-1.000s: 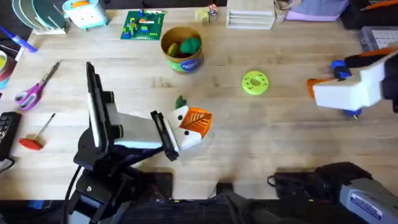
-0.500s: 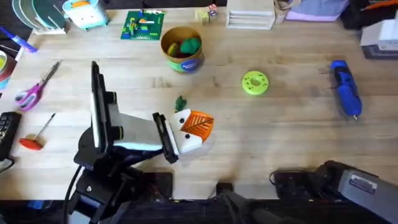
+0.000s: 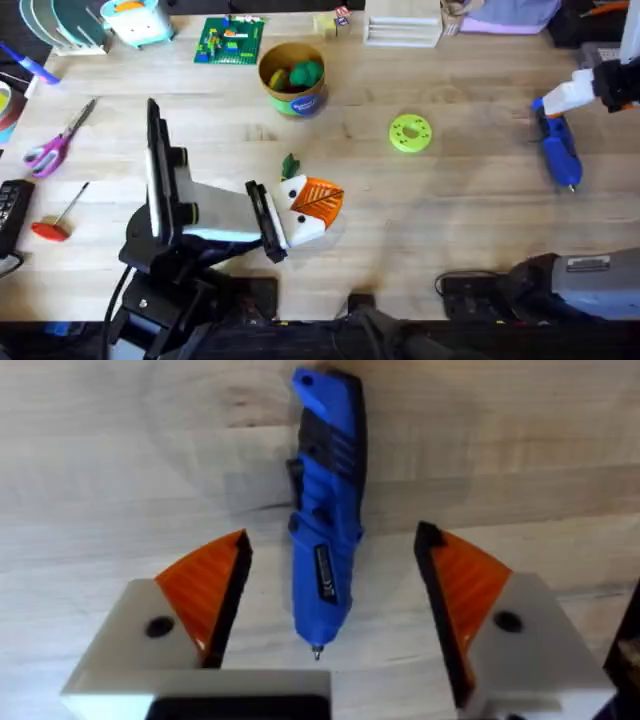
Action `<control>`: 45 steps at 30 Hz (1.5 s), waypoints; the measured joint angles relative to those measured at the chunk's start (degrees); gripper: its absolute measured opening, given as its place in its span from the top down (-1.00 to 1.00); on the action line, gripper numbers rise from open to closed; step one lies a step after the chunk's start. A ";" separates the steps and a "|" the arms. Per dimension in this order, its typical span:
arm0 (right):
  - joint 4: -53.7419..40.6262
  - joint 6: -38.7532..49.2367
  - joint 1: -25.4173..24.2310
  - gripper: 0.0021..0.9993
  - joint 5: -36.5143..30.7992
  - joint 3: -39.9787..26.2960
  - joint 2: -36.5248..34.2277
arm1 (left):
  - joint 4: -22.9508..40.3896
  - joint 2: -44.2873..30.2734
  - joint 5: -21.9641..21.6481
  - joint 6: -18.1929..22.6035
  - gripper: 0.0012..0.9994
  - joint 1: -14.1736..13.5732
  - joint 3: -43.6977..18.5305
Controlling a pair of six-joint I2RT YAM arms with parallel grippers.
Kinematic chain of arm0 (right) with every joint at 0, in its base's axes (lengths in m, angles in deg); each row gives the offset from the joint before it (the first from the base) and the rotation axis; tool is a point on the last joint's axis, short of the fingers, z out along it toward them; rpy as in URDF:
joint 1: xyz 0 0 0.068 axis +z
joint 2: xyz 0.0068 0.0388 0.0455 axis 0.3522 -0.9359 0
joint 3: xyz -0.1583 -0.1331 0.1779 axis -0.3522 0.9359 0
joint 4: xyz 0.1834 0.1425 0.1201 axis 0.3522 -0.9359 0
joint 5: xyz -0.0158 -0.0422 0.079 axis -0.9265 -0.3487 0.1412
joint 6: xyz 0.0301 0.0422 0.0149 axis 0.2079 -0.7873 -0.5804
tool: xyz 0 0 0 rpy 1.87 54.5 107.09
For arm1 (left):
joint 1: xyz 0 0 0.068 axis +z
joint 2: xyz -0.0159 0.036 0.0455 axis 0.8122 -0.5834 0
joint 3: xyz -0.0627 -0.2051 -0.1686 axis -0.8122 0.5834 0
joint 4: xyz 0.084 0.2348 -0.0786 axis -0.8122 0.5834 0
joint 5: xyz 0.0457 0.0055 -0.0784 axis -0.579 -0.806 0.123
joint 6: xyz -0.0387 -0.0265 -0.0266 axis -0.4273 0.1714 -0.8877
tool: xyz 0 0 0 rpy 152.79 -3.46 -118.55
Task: Pick up the gripper from the table and insert it into the empty holder that is missing its gripper. Then pick up a screw, insert it into the mounting hole, and use the screwdriver to tighten it. Finally, clean up the table by picking up the vegetable and placing it into the bucket.
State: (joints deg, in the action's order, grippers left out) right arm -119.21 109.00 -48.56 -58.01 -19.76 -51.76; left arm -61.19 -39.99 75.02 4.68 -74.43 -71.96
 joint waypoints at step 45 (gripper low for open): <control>8.74 6.48 -0.86 0.95 3.15 -0.13 -15.98 | 0.01 -0.01 0.00 0.00 0.99 0.00 0.00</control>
State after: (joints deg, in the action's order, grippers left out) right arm -110.47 115.48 -49.42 -54.86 -19.90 -67.73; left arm -61.18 -40.00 75.02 4.68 -74.43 -71.96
